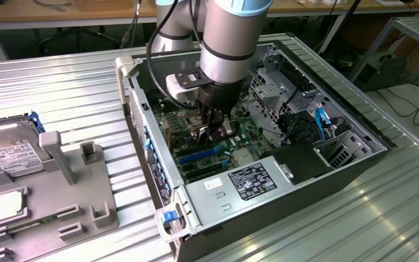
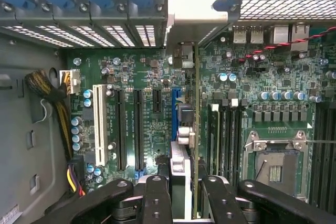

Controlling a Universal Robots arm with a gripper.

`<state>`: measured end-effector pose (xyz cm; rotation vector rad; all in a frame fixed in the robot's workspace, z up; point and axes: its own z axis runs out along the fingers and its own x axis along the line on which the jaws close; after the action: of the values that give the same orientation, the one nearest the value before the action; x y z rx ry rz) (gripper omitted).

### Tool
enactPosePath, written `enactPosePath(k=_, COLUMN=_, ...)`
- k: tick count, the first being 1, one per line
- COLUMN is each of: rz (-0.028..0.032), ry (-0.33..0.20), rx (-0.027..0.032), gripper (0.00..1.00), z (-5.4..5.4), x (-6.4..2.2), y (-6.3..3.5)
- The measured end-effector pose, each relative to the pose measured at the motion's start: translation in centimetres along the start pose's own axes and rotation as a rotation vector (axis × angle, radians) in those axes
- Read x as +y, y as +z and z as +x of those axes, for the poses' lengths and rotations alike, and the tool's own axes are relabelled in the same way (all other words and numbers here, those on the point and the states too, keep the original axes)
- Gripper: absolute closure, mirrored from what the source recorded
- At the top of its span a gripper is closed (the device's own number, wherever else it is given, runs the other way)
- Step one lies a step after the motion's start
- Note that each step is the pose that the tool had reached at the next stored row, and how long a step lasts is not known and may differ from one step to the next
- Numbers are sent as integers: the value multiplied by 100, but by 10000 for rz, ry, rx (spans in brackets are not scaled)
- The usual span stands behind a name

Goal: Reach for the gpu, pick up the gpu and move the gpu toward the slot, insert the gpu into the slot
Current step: 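Insert the gpu into the slot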

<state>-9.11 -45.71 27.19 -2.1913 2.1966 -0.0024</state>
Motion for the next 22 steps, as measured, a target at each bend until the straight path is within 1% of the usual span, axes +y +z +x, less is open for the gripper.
enactPosePath(k=10, rz=-4, ry=-1, rx=0, gripper=72, z=8, x=19, y=87)
enactPosePath(k=22, rz=-5, ry=-1, rx=0, gripper=72, z=25, x=46, y=163)
